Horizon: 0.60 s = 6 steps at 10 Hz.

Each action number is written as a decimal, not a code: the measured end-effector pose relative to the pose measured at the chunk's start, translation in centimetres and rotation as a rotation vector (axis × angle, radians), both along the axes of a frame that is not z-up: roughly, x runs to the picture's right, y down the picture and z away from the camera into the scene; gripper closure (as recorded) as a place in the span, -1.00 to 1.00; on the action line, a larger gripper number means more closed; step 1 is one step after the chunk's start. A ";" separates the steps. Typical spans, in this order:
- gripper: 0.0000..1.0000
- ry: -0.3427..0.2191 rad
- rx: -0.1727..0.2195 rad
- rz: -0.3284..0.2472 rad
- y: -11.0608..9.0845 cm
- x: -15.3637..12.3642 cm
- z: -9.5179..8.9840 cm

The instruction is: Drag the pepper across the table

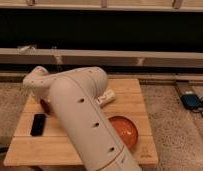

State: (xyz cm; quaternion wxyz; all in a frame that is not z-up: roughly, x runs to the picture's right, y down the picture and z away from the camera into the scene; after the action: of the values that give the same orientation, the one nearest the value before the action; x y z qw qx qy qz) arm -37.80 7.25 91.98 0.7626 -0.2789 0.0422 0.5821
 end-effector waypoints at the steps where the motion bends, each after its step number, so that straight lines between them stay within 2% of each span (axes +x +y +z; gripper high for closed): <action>1: 0.58 -0.003 -0.001 -0.005 0.1 -0.2 0.1; 4: 0.01 -0.013 0.001 -0.018 0.1 -1.1 0.2; 5: -0.11 -0.019 0.003 -0.020 0.0 -1.6 0.3; 6: -0.12 -0.024 0.005 -0.021 -0.2 -1.9 0.3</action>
State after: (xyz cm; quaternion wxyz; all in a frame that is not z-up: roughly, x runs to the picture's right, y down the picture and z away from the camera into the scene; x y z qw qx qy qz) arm -39.71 7.06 92.31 0.7699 -0.2833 0.0345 0.5707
